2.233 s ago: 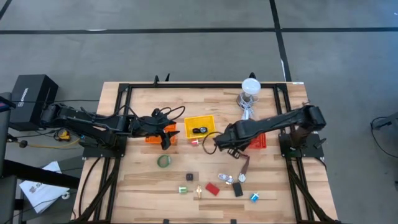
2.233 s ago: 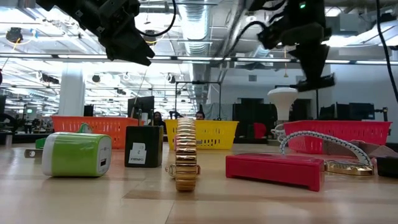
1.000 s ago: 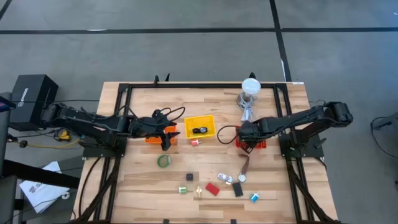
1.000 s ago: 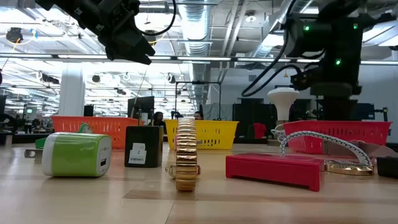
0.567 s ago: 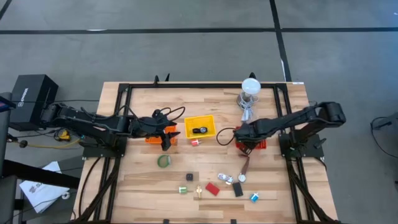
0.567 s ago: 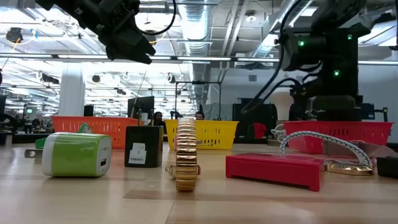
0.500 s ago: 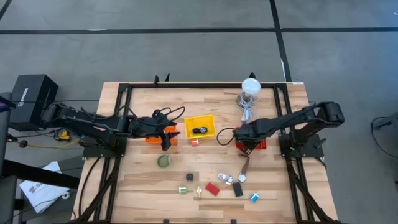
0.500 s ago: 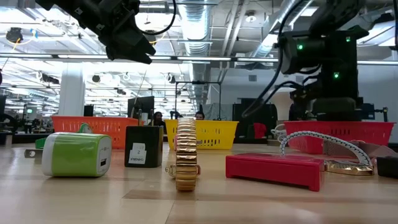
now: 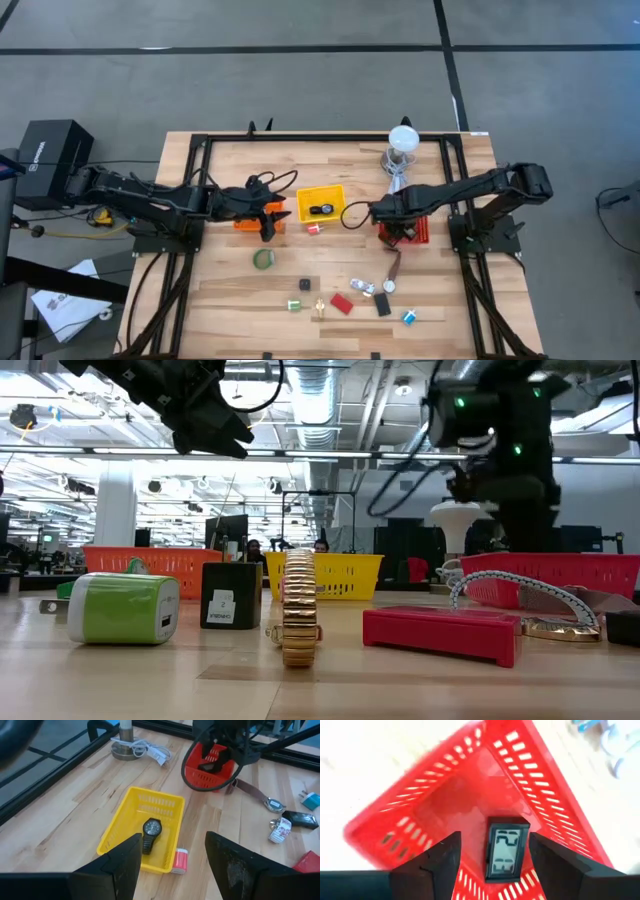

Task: Pick & Place Office items
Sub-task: Put the green charging adapter into the orange bin

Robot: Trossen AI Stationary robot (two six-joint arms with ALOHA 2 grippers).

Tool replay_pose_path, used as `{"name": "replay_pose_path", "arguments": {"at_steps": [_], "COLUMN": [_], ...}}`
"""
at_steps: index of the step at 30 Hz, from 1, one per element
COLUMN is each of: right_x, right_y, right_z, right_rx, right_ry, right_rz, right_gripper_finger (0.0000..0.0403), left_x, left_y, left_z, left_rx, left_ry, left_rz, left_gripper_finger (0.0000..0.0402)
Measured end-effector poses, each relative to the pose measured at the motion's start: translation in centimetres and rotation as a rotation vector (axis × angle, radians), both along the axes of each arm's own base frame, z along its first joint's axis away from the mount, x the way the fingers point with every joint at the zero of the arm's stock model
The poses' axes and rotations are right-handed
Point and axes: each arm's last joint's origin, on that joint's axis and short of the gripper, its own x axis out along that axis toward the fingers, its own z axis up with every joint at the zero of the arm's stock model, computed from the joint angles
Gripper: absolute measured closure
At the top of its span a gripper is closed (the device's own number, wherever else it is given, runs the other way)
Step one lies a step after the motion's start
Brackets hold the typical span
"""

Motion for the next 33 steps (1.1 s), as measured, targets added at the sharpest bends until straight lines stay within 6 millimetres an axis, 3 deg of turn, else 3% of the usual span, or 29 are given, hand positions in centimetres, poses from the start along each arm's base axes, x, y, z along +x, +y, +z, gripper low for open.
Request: {"name": "replay_pose_path", "arguments": {"at_steps": [6,12,17,26,33], "right_x": [1.6,3.2,3.4,3.2,4.5], "right_y": [1.0,3.9,6.7,10.1,11.3], "right_z": [3.1,5.6,6.9,7.3,8.1], "right_rx": [-0.001,-0.004,0.002,-0.179,-0.18], "right_ry": [-0.048,-0.185,-0.243,-0.34,-0.535], "right_rz": [0.176,0.392,0.516,0.636,0.658], "right_gripper_finger": [0.0184,0.0183,0.0184,0.0184,0.0184], "left_x": [0.1,0.4,1.2,3.0,3.3], "left_y": [-1.2,-4.6,-7.5,-13.6,-16.9], "left_z": [0.2,0.3,-0.3,-3.4,-7.7], "left_rx": [-0.144,-0.159,-0.171,-0.126,-0.075], "left_ry": [-0.041,-0.087,-0.127,-0.211,-0.151], "left_rz": [-0.125,-0.271,-0.374,-0.584,-0.596], "left_gripper_finger": [0.0191,0.0217,0.0232,0.0225,0.0197]}}
